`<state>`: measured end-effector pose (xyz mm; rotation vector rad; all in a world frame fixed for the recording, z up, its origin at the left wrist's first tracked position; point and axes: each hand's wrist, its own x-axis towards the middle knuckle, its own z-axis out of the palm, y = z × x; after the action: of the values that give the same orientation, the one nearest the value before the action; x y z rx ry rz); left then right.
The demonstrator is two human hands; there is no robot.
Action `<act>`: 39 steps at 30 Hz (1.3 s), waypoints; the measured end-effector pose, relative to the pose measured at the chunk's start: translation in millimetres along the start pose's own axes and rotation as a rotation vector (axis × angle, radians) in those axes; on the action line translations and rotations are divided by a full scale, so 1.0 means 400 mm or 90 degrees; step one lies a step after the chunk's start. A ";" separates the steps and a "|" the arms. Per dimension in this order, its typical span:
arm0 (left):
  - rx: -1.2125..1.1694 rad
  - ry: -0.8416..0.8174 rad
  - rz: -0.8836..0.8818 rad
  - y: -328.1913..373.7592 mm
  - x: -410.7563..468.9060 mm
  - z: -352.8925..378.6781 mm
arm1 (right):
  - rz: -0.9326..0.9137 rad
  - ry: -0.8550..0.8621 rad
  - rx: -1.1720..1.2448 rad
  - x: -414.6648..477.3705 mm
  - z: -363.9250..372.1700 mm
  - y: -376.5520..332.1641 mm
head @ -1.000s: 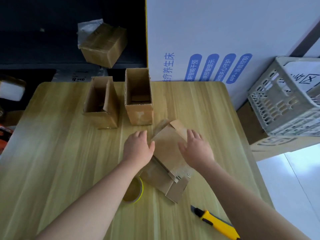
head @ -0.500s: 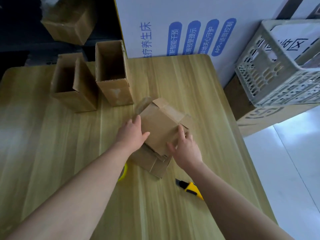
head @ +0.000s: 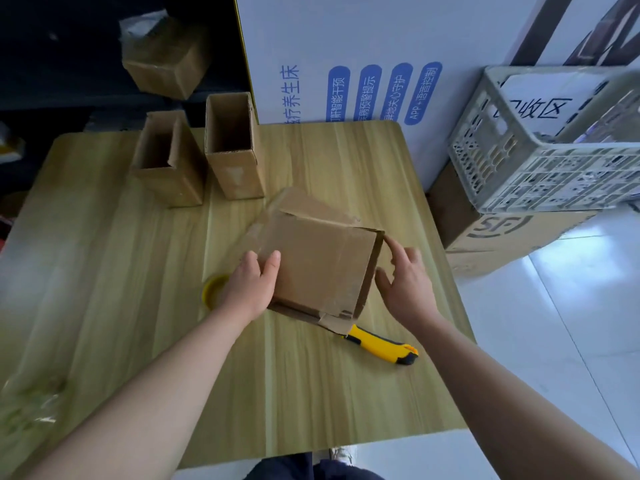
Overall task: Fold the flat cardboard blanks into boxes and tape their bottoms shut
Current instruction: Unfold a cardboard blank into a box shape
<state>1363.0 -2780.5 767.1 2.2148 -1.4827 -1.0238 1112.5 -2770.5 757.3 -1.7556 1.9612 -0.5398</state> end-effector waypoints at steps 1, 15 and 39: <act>-0.026 -0.021 -0.017 -0.003 -0.014 0.005 | -0.018 0.006 -0.019 -0.006 -0.014 0.009; -0.375 -0.035 -0.089 -0.064 -0.165 0.108 | 0.039 -0.101 0.189 -0.065 -0.058 0.031; 0.106 -0.070 0.187 -0.090 -0.178 -0.007 | 0.022 -0.230 0.115 -0.179 0.078 -0.207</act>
<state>1373.8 -2702.0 776.5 1.9889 -1.9364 -0.9692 1204.3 -2708.6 783.5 -1.5776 1.6364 -0.3457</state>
